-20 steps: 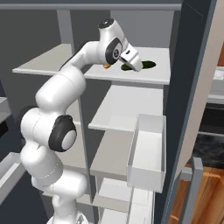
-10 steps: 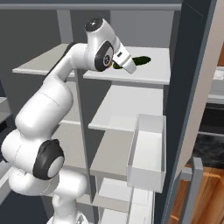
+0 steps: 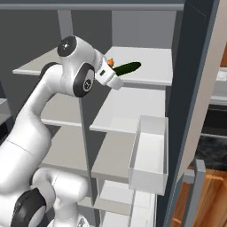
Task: Gather the cucumber and carrot from the fridge and place them on a tray on the dining counter. Then gather the chicken drumstick and fish from the fridge and place them on the other tray.
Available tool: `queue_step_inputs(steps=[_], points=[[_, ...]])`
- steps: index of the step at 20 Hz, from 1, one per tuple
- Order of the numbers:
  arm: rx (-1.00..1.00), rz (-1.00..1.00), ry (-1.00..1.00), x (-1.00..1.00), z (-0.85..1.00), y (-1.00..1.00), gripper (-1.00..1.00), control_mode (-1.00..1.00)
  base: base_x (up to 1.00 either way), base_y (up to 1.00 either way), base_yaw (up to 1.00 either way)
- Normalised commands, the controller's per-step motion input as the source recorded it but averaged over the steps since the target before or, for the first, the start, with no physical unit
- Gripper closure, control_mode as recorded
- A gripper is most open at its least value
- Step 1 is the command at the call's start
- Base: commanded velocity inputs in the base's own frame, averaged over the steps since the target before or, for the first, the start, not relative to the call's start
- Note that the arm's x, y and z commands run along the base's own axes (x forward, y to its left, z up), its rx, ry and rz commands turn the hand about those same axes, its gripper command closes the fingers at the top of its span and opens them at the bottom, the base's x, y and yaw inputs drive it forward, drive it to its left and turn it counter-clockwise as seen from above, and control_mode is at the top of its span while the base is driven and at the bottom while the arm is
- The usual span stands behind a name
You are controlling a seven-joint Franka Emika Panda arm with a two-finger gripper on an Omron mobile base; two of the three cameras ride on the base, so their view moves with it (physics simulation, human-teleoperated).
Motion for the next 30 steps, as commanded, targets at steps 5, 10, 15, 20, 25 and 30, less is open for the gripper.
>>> queue_step_inputs(steps=[5,10,15,20,25,30], points=[[0.00,0.04,0.00,-0.93,0.03,0.49,1.00,-1.00,0.00,0.00,0.00],[0.00,0.05,0.00,-0.87,0.00,0.45,1.00,-1.00,0.00,0.00,0.00],[0.00,0.04,-0.01,-0.94,-0.16,0.14,1.00,-1.00,0.00,0.00,0.00],[0.00,0.01,0.00,-0.42,-0.14,0.02,1.00,-1.00,0.00,0.00,0.00],[0.00,-0.01,-0.01,-0.13,-0.05,0.00,1.00,-1.00,0.00,0.00,0.00],[0.00,0.00,0.00,0.00,0.00,0.00,1.00,1.00,-0.98,0.01,-0.09]])
